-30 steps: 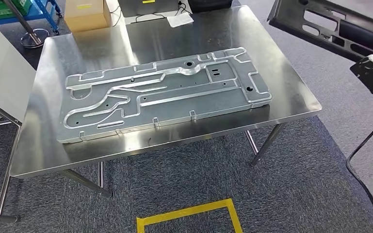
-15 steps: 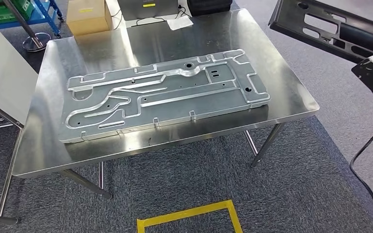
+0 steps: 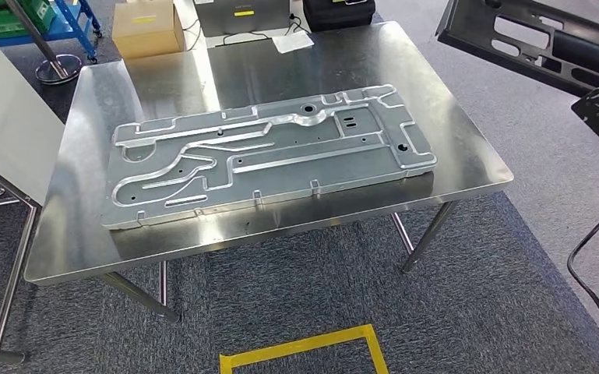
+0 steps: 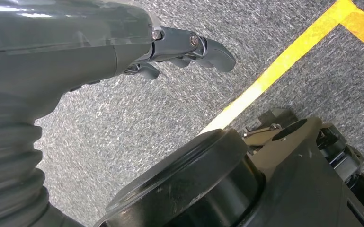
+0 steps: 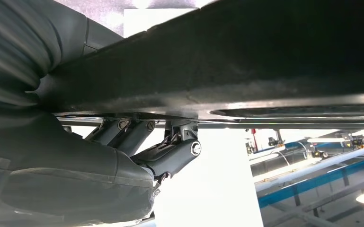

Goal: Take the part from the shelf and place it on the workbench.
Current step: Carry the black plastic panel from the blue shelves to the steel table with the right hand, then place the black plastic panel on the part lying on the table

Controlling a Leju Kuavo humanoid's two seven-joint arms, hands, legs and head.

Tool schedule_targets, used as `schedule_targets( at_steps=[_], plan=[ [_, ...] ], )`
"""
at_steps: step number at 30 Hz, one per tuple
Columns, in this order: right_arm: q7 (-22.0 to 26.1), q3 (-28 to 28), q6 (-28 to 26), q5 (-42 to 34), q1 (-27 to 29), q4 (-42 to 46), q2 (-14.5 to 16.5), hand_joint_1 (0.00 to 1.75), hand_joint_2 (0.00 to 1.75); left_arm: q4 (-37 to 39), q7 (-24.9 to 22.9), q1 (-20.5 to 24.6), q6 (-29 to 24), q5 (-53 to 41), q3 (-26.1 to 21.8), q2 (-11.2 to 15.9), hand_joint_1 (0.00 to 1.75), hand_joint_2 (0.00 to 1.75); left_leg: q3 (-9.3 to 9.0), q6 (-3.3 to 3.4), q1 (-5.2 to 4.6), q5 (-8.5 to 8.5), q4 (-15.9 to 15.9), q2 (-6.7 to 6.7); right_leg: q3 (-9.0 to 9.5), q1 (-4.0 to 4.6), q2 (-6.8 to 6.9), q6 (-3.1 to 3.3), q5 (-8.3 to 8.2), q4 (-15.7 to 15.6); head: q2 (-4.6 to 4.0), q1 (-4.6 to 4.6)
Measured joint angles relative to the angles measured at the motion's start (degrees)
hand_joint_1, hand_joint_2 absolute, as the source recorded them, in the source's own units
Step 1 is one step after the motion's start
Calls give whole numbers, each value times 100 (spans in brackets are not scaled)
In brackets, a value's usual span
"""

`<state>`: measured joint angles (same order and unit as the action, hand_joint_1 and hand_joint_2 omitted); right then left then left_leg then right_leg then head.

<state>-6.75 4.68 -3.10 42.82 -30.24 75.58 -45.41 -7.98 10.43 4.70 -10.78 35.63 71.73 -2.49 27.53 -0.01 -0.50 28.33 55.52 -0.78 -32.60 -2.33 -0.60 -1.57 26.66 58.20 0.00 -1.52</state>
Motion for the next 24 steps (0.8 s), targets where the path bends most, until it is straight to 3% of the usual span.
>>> schedule_targets(
  at_steps=[24],
  plan=[
    [0,-2,1,0,-9,-4,0,175,175,0,0,-20,0,0,0,-2,0,175,16,5,1,-3,-38,-2,2,9,1,-22,6,-59,0,1]
  ],
)
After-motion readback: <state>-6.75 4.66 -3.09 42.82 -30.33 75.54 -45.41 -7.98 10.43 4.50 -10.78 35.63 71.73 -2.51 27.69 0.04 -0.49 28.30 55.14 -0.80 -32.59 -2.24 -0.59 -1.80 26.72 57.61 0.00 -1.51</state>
